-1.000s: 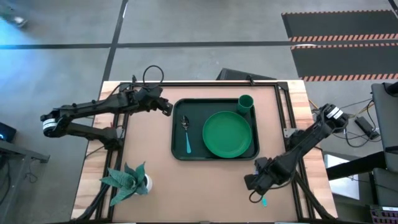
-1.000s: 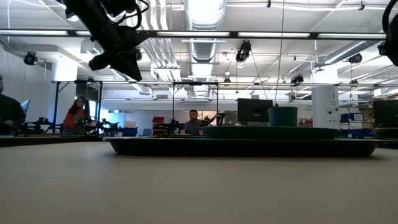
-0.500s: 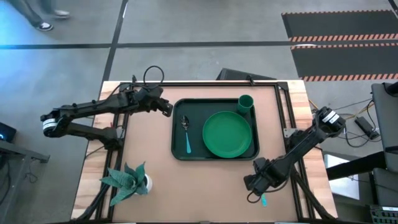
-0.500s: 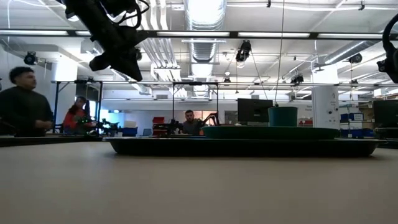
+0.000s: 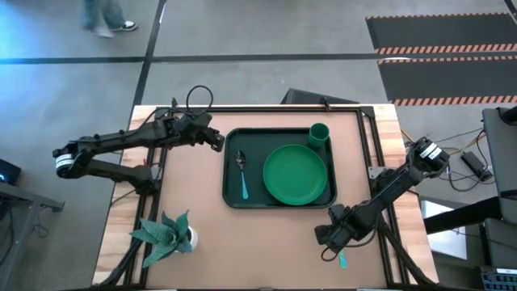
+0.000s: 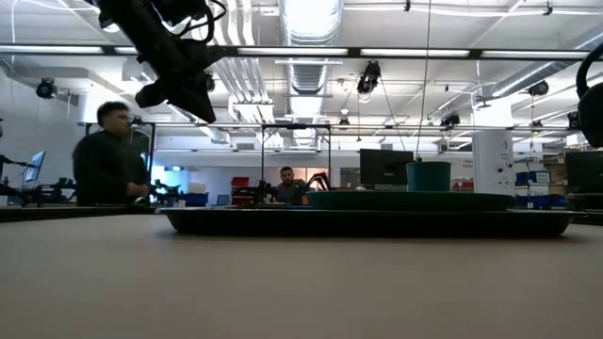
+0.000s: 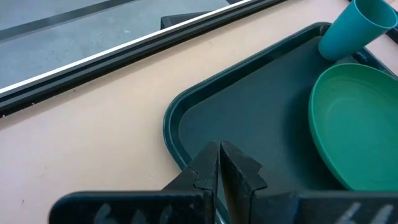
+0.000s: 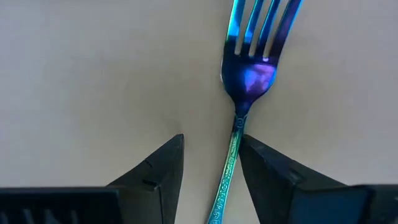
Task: Pick and place plate/cup/fork/spoon on tray
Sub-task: Put the blue fork on the dark green tray to the left of the green plate
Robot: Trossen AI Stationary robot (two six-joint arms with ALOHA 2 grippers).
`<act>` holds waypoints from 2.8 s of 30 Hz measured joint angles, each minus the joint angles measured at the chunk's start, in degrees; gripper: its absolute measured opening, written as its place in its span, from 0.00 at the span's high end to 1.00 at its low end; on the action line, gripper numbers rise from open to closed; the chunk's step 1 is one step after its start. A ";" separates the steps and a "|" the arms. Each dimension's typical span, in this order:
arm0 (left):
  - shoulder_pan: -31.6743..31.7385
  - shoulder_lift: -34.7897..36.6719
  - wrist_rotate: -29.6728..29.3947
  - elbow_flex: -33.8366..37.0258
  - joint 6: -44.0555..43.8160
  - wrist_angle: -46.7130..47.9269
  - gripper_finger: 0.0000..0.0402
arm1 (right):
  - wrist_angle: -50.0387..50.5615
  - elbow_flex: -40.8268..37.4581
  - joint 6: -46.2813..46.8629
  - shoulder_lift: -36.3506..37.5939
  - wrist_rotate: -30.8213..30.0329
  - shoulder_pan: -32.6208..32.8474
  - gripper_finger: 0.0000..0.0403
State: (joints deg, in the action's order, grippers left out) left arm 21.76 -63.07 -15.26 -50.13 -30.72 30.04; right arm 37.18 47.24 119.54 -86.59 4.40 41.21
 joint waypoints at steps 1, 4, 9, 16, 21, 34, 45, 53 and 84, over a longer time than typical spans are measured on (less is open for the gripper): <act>0.00 0.00 0.01 0.00 0.00 0.00 1.00 | 0.01 -0.04 0.19 0.01 0.01 0.00 0.64; 0.00 0.00 0.01 0.00 -0.05 0.00 1.00 | 0.11 -0.18 1.10 0.01 0.10 0.00 0.67; 0.00 0.00 0.03 0.00 -0.07 0.00 1.00 | 0.70 -0.39 2.06 -0.02 0.54 0.02 0.85; 0.00 0.00 0.05 0.00 0.04 0.00 1.00 | 1.10 0.24 1.97 0.19 0.53 0.01 0.97; 0.00 0.00 0.06 0.01 0.06 -0.02 1.00 | -1.22 4.79 -2.04 3.14 -8.76 -2.19 0.98; 0.00 -0.02 0.08 0.25 0.13 0.01 1.00 | -2.12 23.47 -53.25 6.50 -18.69 -26.69 0.98; -0.02 -0.02 0.06 0.92 0.15 0.04 1.00 | -7.44 32.54 -78.66 -6.56 -4.99 -46.96 0.98; -0.01 -0.02 0.06 0.92 0.15 0.04 1.00 | -14.08 41.03 -79.73 -21.05 1.60 -48.55 0.98; 0.02 -0.02 8.16 0.92 17.77 0.50 1.00 | -7.48 45.63 -57.66 -28.82 -12.35 -45.60 0.98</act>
State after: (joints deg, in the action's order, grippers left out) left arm 21.78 -63.09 -7.10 -49.21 -12.94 30.55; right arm 29.71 92.87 61.88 -115.42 -7.95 -4.39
